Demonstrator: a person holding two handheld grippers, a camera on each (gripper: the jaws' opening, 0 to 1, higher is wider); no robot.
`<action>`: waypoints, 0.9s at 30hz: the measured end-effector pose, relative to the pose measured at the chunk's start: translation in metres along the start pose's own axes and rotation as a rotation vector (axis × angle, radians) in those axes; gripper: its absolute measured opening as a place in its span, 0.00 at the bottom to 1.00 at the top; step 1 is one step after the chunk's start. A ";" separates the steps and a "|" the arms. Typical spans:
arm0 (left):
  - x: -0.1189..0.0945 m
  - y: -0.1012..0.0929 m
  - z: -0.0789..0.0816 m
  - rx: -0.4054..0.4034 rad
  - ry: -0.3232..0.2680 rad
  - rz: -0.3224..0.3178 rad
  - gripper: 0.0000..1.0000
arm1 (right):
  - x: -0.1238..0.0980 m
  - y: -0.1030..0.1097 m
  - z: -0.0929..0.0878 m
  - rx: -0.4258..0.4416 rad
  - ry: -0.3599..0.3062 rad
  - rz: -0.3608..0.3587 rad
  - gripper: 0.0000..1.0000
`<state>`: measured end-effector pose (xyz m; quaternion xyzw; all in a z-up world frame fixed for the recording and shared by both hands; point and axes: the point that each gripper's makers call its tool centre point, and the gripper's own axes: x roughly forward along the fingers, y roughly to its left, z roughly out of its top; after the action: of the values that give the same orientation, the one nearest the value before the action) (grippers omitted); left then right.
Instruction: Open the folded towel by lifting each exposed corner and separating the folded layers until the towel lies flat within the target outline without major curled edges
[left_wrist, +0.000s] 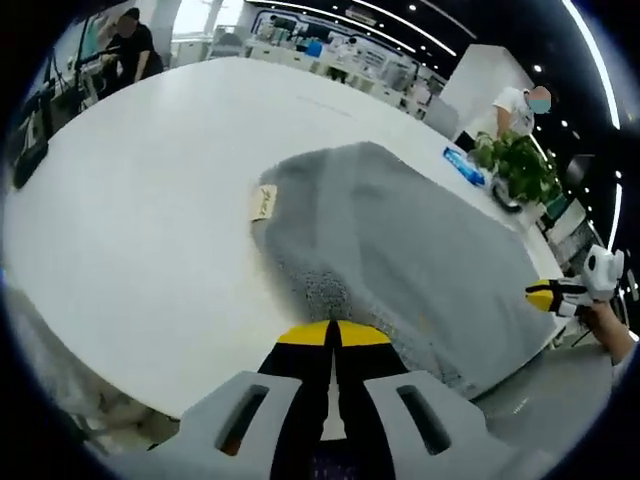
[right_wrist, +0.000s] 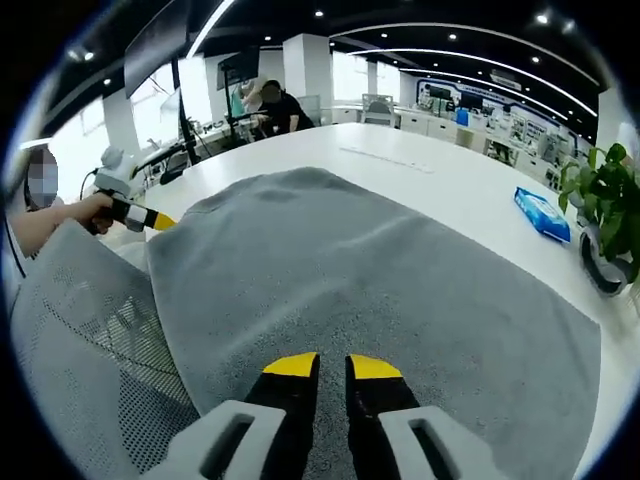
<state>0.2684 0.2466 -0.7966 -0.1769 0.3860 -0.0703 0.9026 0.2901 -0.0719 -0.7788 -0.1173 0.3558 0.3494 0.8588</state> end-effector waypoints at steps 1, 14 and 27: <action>0.000 -0.001 0.002 0.012 -0.002 0.002 0.00 | 0.000 0.000 0.000 -0.001 -0.001 -0.001 0.07; -0.003 0.009 -0.001 -0.111 -0.017 0.004 0.16 | 0.001 -0.003 -0.002 0.022 -0.002 -0.004 0.07; -0.011 -0.008 0.035 -0.017 -0.060 -0.038 0.02 | -0.001 -0.008 -0.004 0.051 -0.004 -0.010 0.05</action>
<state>0.2863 0.2512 -0.7637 -0.1939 0.3558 -0.0789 0.9108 0.2928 -0.0800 -0.7811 -0.0964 0.3622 0.3362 0.8640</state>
